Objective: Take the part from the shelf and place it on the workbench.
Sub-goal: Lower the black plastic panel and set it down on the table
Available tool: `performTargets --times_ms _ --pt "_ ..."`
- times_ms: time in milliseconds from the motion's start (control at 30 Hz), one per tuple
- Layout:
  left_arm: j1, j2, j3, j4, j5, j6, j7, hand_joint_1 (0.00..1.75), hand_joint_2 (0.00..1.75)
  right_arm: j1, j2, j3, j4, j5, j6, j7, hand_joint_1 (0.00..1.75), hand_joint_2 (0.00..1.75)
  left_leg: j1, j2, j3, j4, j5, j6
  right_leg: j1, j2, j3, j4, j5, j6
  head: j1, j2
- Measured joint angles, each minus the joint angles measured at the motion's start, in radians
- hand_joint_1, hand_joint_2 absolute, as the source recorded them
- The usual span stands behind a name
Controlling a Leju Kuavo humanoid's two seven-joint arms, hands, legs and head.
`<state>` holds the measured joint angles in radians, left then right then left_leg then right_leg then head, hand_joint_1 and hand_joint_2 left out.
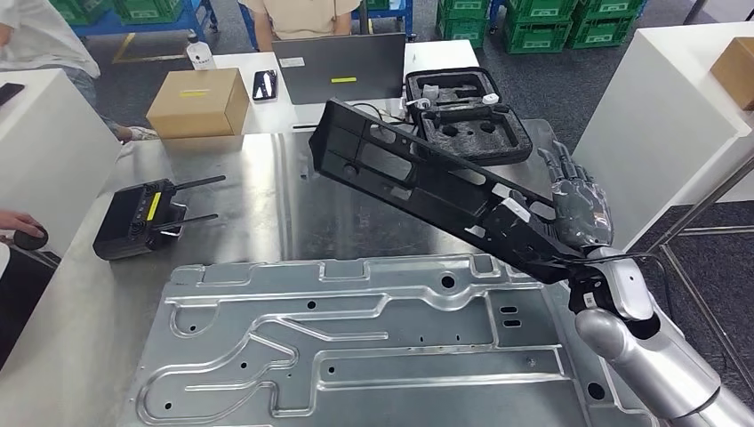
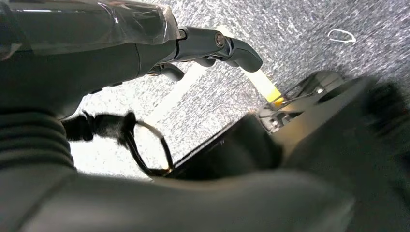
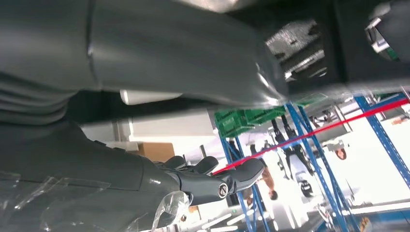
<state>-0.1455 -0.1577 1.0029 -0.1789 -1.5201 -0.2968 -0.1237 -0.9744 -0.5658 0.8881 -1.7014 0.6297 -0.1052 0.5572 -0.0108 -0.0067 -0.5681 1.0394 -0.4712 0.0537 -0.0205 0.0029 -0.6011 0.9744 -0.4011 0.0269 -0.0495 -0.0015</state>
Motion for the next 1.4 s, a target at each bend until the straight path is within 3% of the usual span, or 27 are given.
performTargets --times_ms 67,167,200,233,300,333,367,400,433,467,533,600,700,767,833,867,900,933,1000,1067,1167,1233,1333,1367,1400 --pt "-0.001 0.001 0.000 0.000 0.000 0.000 -0.001 0.00 0.00 -0.005 0.001 -0.001 0.000 0.002 -0.001 -0.002 0.00 0.00 -0.006 0.002 0.031 -0.076 0.024 0.008 0.002 -0.001 0.000 -0.001 0.002 0.006 0.000 0.000" --pt "0.000 0.001 0.000 0.000 0.000 0.000 -0.004 0.00 0.00 -0.007 0.005 -0.001 0.000 0.000 -0.007 -0.003 0.00 0.00 -0.006 0.002 0.034 -0.090 0.034 0.013 -0.001 -0.003 0.001 -0.003 0.003 0.021 0.000 0.000" --pt "0.000 0.001 0.000 0.000 0.000 0.000 -0.004 0.00 0.00 -0.007 0.007 -0.001 0.000 -0.004 -0.013 -0.004 0.00 0.00 -0.003 0.002 0.037 -0.096 0.040 0.017 -0.001 -0.003 -0.005 0.011 -0.010 0.026 0.000 0.000" --pt "0.000 0.001 0.001 0.000 0.000 0.001 -0.005 0.00 0.00 -0.007 0.008 -0.003 0.000 -0.012 -0.025 -0.006 0.00 0.00 0.000 0.003 0.040 -0.102 0.046 0.021 -0.001 -0.003 -0.019 0.047 -0.034 0.029 0.000 0.000" --pt "0.000 0.000 0.001 0.000 0.000 0.003 -0.006 0.00 0.00 0.002 0.009 -0.010 0.000 -0.042 -0.081 -0.016 0.00 0.00 0.001 0.002 0.041 -0.104 0.050 0.024 -0.002 -0.003 -0.070 0.174 -0.104 0.035 0.001 0.000" --pt "0.001 0.000 0.001 0.000 -0.001 0.003 -0.006 0.00 0.00 0.012 0.009 -0.017 0.000 -0.060 -0.120 -0.024 0.00 0.00 0.001 0.002 0.041 -0.103 0.050 0.024 -0.003 -0.003 -0.096 0.238 -0.129 0.038 0.001 0.000" --pt "0.003 -0.001 0.001 0.000 -0.001 0.003 -0.006 0.00 0.00 0.023 0.010 -0.026 0.000 -0.077 -0.159 -0.032 0.00 0.00 0.001 0.001 0.041 -0.103 0.050 0.024 -0.003 -0.003 -0.110 0.273 -0.137 0.041 0.001 0.000" --pt "0.004 -0.001 0.001 0.000 -0.001 0.003 -0.006 0.00 0.00 0.032 0.010 -0.035 -0.002 -0.091 -0.189 -0.040 0.00 0.00 0.002 0.001 0.041 -0.102 0.050 0.024 -0.004 -0.003 -0.106 0.270 -0.126 0.043 0.001 0.000" --pt "0.005 -0.002 0.001 0.000 -0.001 0.003 -0.006 0.00 0.00 0.039 0.010 -0.044 -0.004 -0.099 -0.209 -0.047 0.00 0.00 0.003 0.001 0.042 -0.101 0.049 0.022 -0.006 -0.003 -0.084 0.226 -0.099 0.045 0.001 0.000" --pt "0.006 -0.002 0.001 0.000 -0.001 0.003 -0.006 0.00 0.00 0.042 0.010 -0.053 -0.008 -0.103 -0.218 -0.053 0.00 0.00 0.004 0.001 0.042 -0.099 0.046 0.019 -0.008 -0.004 -0.049 0.157 -0.064 0.047 0.001 0.000" --pt "0.004 -0.002 0.000 0.000 -0.001 0.003 -0.006 0.00 0.00 0.043 0.010 -0.068 -0.019 -0.098 -0.218 -0.062 0.00 0.00 -0.001 0.002 0.039 -0.090 0.039 0.009 -0.010 -0.001 0.010 0.035 -0.025 0.045 0.000 0.000" --pt "0.002 -0.001 0.000 0.000 -0.001 0.003 -0.006 0.00 0.00 0.047 0.010 -0.075 -0.026 -0.088 -0.213 -0.066 0.00 0.00 -0.005 0.002 0.034 -0.085 0.034 0.001 -0.007 0.002 0.024 0.000 -0.025 0.034 0.000 0.000" --pt "0.002 -0.001 0.000 0.000 -0.001 0.003 -0.006 0.00 0.00 0.054 0.010 -0.080 -0.032 -0.078 -0.210 -0.065 0.00 0.00 0.000 0.002 0.026 -0.064 0.019 -0.009 -0.007 0.001 0.022 -0.001 -0.023 0.015 0.000 0.000" --pt "0.001 -0.001 0.000 0.000 -0.001 0.003 -0.006 0.00 0.00 0.055 0.010 -0.087 -0.038 -0.074 -0.211 -0.064 0.00 0.00 0.004 0.002 -0.017 0.035 -0.036 -0.020 -0.008 0.000 0.022 -0.001 -0.022 0.006 0.000 0.000" --pt "0.002 -0.001 0.001 0.000 -0.001 0.003 -0.006 0.00 0.00 0.061 0.010 -0.091 -0.041 -0.073 -0.214 -0.063 0.00 0.00 0.008 0.003 -0.087 0.180 -0.097 -0.027 -0.006 -0.001 0.021 -0.001 -0.022 0.003 0.000 0.000" --pt "0.003 -0.001 0.001 0.000 -0.001 0.003 -0.007 0.00 0.00 0.067 0.010 -0.092 -0.043 -0.073 -0.216 -0.063 0.00 0.00 0.009 0.003 -0.110 0.225 -0.108 -0.027 -0.005 0.000 0.021 -0.001 -0.022 0.002 0.000 0.000" --pt "0.005 -0.001 0.001 0.000 -0.001 0.003 -0.007 0.00 0.00 0.073 0.010 -0.093 -0.046 -0.073 -0.217 -0.062 0.00 0.00 0.008 0.003 -0.115 0.229 -0.098 -0.025 -0.003 0.000 0.022 -0.001 -0.022 0.002 0.000 0.000" --pt "0.006 -0.001 0.001 0.000 0.000 0.003 -0.008 0.00 0.00 0.079 0.010 -0.097 -0.050 -0.074 -0.219 -0.062 0.00 0.00 0.007 0.003 -0.099 0.190 -0.070 -0.019 -0.001 0.002 0.024 -0.001 -0.023 0.002 0.000 0.000" --pt "0.006 0.000 0.001 0.000 0.000 0.003 -0.011 0.00 0.00 0.089 0.009 -0.107 -0.065 -0.075 -0.222 -0.063 0.00 0.00 0.001 0.002 -0.029 0.036 0.002 0.000 0.002 0.004 0.027 -0.002 -0.023 0.002 0.000 0.000" --pt "0.006 0.001 0.001 0.000 0.001 0.003 -0.013 0.00 0.00 0.097 0.005 -0.119 -0.081 -0.089 -0.219 -0.068 0.00 0.00 -0.006 0.005 0.017 -0.067 0.039 0.011 0.004 0.004 0.027 -0.003 -0.024 0.004 0.000 0.000" --pt "0.011 0.002 0.002 0.000 0.002 0.003 -0.016 0.00 0.00 0.123 -0.004 -0.132 -0.112 -0.138 -0.202 -0.088 0.00 0.00 -0.007 0.007 0.024 -0.088 0.046 0.011 0.002 0.003 0.028 -0.004 -0.025 0.014 0.000 0.000" --pt "0.013 0.002 0.002 0.000 0.002 0.004 -0.018 0.00 0.00 0.140 -0.008 -0.138 -0.138 -0.161 -0.191 -0.101 0.00 0.00 -0.003 0.008 0.029 -0.098 0.054 0.017 0.001 0.003 0.014 0.034 -0.054 0.022 0.000 0.000" --pt "0.014 0.003 0.003 0.000 0.002 0.009 -0.021 0.00 0.00 0.171 -0.016 -0.143 -0.171 -0.166 -0.175 -0.111 0.00 0.00 0.000 0.009 0.030 -0.101 0.057 0.023 0.000 0.002 -0.069 0.224 -0.153 0.031 0.001 0.000" --pt "0.015 0.003 0.003 0.000 0.002 0.010 -0.021 0.00 0.00 0.185 -0.017 -0.143 -0.180 -0.160 -0.167 -0.113 0.00 0.00 0.000 0.009 0.030 -0.101 0.057 0.023 -0.001 0.002 -0.094 0.276 -0.170 0.034 0.001 0.000" --pt "0.016 0.003 0.003 0.000 0.002 0.010 -0.022 0.00 0.00 0.200 -0.018 -0.143 -0.190 -0.150 -0.157 -0.117 0.00 0.00 0.001 0.008 0.030 -0.100 0.057 0.023 -0.003 0.002 -0.102 0.294 -0.167 0.037 0.000 0.000"
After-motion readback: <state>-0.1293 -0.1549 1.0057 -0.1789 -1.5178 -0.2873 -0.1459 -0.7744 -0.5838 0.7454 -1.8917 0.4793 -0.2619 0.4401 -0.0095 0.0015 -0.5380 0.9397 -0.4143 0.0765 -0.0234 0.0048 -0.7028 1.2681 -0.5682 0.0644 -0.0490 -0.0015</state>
